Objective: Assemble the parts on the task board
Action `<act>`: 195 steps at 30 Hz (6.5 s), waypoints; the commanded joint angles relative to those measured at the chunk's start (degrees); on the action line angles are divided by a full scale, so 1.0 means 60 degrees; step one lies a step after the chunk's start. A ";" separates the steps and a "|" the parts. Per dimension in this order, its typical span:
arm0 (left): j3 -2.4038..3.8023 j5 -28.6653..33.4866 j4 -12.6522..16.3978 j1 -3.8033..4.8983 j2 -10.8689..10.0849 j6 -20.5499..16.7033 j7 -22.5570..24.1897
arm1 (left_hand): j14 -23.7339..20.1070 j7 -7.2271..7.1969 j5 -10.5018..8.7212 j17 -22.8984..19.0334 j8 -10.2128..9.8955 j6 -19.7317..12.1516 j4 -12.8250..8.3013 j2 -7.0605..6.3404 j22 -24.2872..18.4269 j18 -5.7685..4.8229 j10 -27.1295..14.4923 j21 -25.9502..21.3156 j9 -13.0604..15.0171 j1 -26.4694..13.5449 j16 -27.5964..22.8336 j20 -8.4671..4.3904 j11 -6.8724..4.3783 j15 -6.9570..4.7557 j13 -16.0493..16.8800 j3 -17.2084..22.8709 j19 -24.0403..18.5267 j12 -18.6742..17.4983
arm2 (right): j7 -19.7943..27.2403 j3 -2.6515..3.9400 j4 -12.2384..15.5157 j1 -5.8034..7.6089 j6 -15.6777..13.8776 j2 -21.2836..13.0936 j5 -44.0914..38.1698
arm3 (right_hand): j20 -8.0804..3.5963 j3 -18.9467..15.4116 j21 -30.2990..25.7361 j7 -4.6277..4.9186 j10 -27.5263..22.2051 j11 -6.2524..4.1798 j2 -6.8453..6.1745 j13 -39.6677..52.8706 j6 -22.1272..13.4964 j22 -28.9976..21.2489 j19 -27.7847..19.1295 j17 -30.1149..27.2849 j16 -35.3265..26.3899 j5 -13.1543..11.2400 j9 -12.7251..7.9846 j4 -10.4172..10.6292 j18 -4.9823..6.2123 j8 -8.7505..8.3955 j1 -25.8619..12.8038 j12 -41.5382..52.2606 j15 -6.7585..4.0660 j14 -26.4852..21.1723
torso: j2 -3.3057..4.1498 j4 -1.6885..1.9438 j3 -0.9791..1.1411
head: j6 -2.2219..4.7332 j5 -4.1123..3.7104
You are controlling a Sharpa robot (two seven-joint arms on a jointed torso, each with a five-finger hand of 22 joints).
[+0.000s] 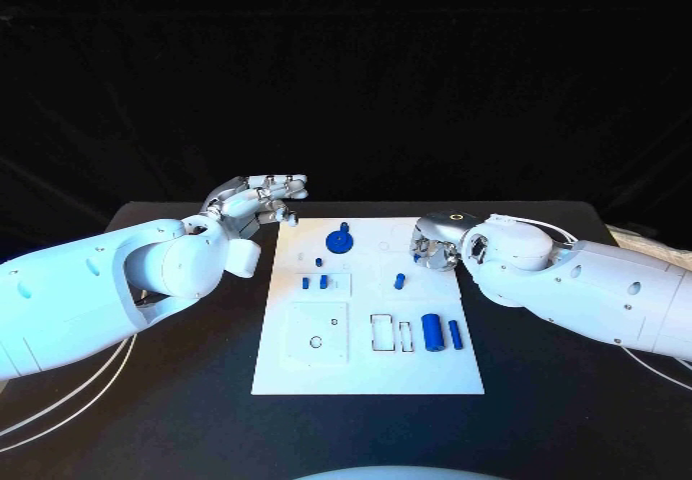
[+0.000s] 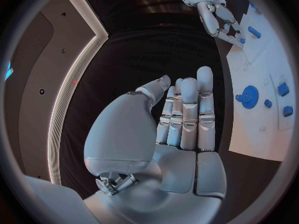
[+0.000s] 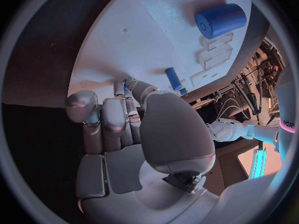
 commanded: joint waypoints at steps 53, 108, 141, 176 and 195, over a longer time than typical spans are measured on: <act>0.0003 -0.0068 -0.0082 0.0004 -0.0026 0.0314 -0.0262 | -0.0245 0.0038 0.0021 -0.0296 -0.0003 -0.0106 -0.0118 0.0042 -0.0114 0.0108 -0.0192 -0.0180 -0.0029 0.0246 -0.0254 -0.0014 0.0043 0.0036 0.0023 -0.0086 -0.0054 0.0100 | -0.0055 0.0142 0.2222 0.0085 -0.1547 -0.0968 0.0782 | -0.0121 -0.0032 0.0346 -0.0154 0.0773 -0.0139 0.0125 -0.0284 0.0573 0.0427 0.0257 0.0353 0.0407 -0.0161 0.0158 -0.0018 -0.0053 0.0184 -0.0383 -0.0116 -0.0212 0.0401 | 0.0002 0.0000 -0.0005 | 0.0000 0.0126; 0.0000 -0.0099 0.0021 0.0005 0.0136 0.0390 -0.0311 | -0.0262 0.0050 0.0019 -0.0309 -0.0009 -0.0133 -0.0126 0.0054 -0.0136 0.0106 -0.0220 -0.0208 -0.0035 0.0257 -0.0264 -0.0008 0.0054 0.0045 0.0025 -0.0101 -0.0058 0.0115 | 0.0777 0.0033 0.1935 -0.1269 -0.0794 0.1086 0.0801 | -0.0089 0.0033 0.0366 -0.0035 0.0819 -0.0047 0.0198 -0.0355 0.0549 0.0452 0.0265 0.0385 0.0446 -0.0147 0.0167 -0.0108 -0.0061 0.0143 -0.0271 -0.0203 -0.0157 0.0389 | 0.0002 -0.0007 -0.0013 | -0.0436 0.1236; 0.0000 -0.0188 0.0035 0.0008 0.0145 0.0425 -0.0369 | -0.0273 0.0059 0.0014 -0.0318 -0.0010 -0.0149 -0.0122 0.0058 -0.0151 0.0105 -0.0241 -0.0229 -0.0038 0.0246 -0.0269 -0.0003 0.0063 0.0052 0.0027 -0.0123 -0.0059 0.0127 | -0.0237 -0.0041 0.1816 -0.1332 -0.0101 0.1443 -0.0349 | 0.0042 -0.0137 0.0314 0.0223 0.0362 0.0193 -0.0053 -0.0510 0.0070 0.0365 0.0214 0.0397 0.0480 -0.0149 0.0062 -0.0047 -0.0067 -0.0140 -0.0540 -0.0525 0.0042 0.0379 | -0.0003 -0.0017 -0.0019 | -0.0520 0.1236; -0.0001 -0.0249 -0.0014 0.0008 0.0109 0.0427 -0.0469 | -0.0285 0.0064 -0.0002 -0.0330 -0.0009 -0.0166 -0.0122 0.0070 -0.0172 0.0105 -0.0271 -0.0255 -0.0041 0.0247 -0.0275 0.0004 0.0069 0.0060 0.0029 -0.0144 -0.0059 0.0141 | -0.0327 0.0237 0.3211 -0.0185 -0.0631 -0.1123 0.0831 | 0.0335 -0.1411 -0.0516 0.0358 -0.1252 0.0466 -0.0496 -0.0551 -0.1133 -0.0810 -0.0334 -0.0693 -0.0261 0.0101 -0.0102 -0.0006 0.0163 -0.0158 -0.0532 -0.0171 0.0311 0.0080 | -0.0006 -0.0044 -0.0008 | -0.0187 0.0812; -0.0015 -0.0292 -0.0049 0.0005 0.0119 0.0569 -0.0433 | -0.0297 0.0064 -0.0005 -0.0338 -0.0006 -0.0173 -0.0139 0.0063 -0.0184 0.0106 -0.0286 -0.0272 -0.0042 0.0264 -0.0280 0.0006 0.0070 0.0062 0.0031 -0.0157 -0.0060 0.0153 | -0.0126 0.0191 0.2589 -0.0211 0.0387 -0.0971 0.0099 | 0.0378 -0.1681 -0.0696 0.0239 -0.1363 0.0487 -0.0218 -0.0513 -0.0993 -0.1016 -0.0446 -0.0986 -0.0418 0.0246 -0.0074 -0.0095 0.0197 -0.0108 -0.0067 0.0167 0.0355 0.0021 | 0.0006 -0.0018 -0.0012 | -0.0174 0.0780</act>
